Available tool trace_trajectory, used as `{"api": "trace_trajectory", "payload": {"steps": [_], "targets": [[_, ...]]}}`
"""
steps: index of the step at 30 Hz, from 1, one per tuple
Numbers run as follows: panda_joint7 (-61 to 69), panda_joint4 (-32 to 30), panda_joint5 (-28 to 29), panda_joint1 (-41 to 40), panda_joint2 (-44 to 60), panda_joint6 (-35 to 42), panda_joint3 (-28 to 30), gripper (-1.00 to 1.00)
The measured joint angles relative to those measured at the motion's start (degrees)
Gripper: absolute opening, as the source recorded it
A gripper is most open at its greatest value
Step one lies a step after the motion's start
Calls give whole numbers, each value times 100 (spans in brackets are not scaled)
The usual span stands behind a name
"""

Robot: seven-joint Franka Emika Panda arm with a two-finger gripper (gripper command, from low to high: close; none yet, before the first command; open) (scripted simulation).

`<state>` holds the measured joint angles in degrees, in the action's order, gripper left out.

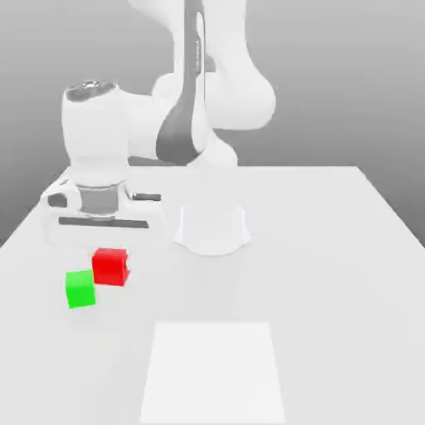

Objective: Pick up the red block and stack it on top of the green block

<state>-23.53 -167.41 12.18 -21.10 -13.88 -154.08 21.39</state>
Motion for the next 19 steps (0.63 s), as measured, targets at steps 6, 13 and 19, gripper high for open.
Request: {"api": "trace_trajectory", "payload": {"steps": [6,13,19], "targets": [[777,4,-389,-221,187,-136,691,-100],[1757,39,-1791,404,1052,-832,951,-100],[1866,40,-1952,472,1596,-1435,995,100]]}}
